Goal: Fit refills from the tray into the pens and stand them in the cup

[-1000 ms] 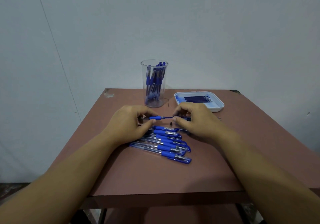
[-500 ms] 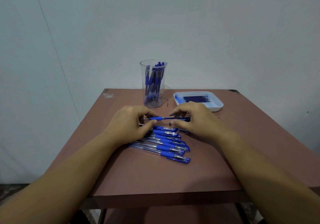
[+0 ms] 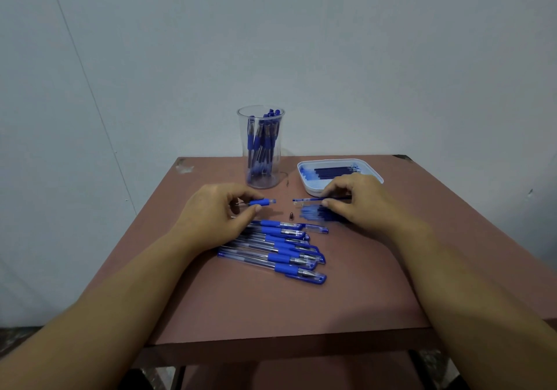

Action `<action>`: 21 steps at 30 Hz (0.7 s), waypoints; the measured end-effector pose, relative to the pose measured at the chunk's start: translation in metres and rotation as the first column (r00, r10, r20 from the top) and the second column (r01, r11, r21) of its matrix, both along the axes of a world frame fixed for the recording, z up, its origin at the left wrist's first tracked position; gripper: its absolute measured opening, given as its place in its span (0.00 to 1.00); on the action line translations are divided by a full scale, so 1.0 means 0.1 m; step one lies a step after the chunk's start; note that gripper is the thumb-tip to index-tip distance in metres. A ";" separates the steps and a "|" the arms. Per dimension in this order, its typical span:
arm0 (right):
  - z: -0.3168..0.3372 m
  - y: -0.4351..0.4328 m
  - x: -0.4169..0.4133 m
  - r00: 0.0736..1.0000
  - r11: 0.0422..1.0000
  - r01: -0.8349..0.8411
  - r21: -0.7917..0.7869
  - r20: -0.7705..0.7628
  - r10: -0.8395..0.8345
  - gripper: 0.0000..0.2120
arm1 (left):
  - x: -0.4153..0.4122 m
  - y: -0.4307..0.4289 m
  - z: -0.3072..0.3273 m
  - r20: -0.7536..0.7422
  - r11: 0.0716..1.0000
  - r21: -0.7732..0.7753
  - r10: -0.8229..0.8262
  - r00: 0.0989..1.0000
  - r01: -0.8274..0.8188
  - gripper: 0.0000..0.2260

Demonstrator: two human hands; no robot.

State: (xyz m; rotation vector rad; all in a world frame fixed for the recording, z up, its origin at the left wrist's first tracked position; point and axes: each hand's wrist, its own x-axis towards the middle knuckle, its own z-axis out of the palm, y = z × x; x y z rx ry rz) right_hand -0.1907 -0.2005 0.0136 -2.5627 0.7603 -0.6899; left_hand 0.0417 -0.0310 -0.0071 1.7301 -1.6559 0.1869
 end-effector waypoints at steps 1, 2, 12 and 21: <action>-0.01 -0.02 -0.01 1.000 1.000 0.006 -0.001 -0.013 -0.006 0.04 | 0.00 0.00 0.00 -0.001 1.000 -0.001 -0.003 1.000 0.003 0.08; -0.01 -0.03 -0.01 1.000 1.000 0.008 0.003 -0.021 -0.008 0.04 | -0.01 0.00 0.00 -0.001 1.000 -0.003 -0.005 1.000 0.005 0.08; -0.02 -0.05 -0.01 0.988 0.999 0.018 0.029 -0.152 -0.014 0.05 | -0.03 0.02 0.02 0.006 1.000 0.006 -0.004 1.000 0.004 0.09; 0.02 -0.20 -0.02 0.999 0.999 0.020 0.031 -0.049 -0.018 0.06 | 0.00 0.01 0.01 0.000 1.000 -0.004 -0.006 1.000 0.006 0.08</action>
